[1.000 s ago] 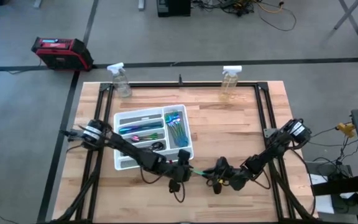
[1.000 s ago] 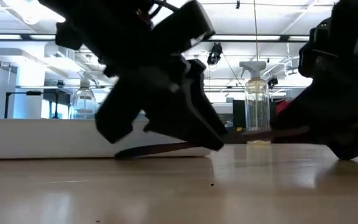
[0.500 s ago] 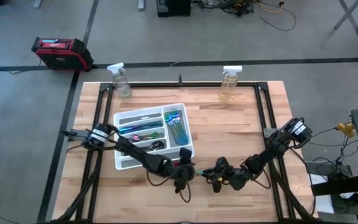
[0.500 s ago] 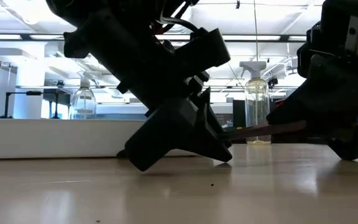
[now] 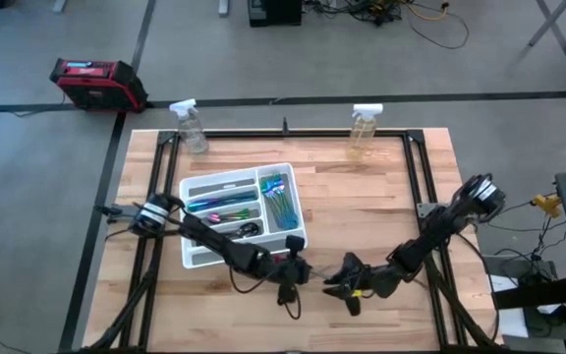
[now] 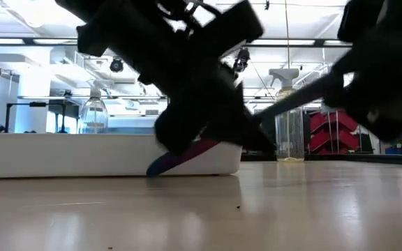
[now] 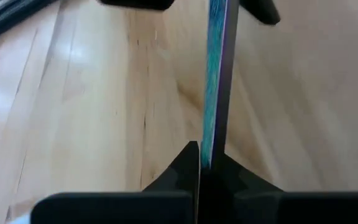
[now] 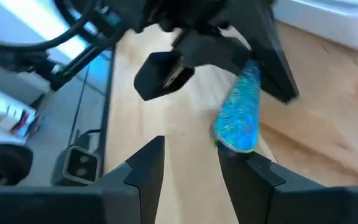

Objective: Sort silverware
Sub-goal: Put the blue table knife with the other blue table knives on the silverware tray

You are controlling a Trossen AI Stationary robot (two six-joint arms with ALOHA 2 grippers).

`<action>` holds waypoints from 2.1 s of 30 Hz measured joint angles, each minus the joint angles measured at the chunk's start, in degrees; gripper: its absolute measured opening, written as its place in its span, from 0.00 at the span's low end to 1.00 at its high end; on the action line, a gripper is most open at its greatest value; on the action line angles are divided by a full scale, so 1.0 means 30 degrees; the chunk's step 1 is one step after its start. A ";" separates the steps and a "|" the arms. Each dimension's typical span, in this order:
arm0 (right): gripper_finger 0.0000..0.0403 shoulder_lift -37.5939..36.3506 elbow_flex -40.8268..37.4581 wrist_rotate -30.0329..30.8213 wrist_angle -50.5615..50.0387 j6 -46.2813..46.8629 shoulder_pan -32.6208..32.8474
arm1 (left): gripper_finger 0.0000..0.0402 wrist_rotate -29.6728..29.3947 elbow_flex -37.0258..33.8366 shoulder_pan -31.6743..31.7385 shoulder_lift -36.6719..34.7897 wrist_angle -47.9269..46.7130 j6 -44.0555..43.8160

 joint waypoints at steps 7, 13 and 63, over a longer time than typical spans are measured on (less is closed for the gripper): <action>0.27 -0.4593 -0.0004 -0.0929 -0.4248 -0.1645 0.0705 | 0.00 0.0993 0.0605 0.0014 -0.1064 0.0264 -0.1436; 0.21 -0.7672 -0.0007 -0.0720 -0.8584 -0.1601 0.1290 | 0.00 0.1279 0.2125 0.0014 -0.1164 -0.2417 -0.1578; 0.06 -0.0048 0.0000 0.0095 -0.9150 0.0964 0.1377 | 0.00 -0.4507 -0.8389 0.9241 -0.9930 -1.3812 -0.5551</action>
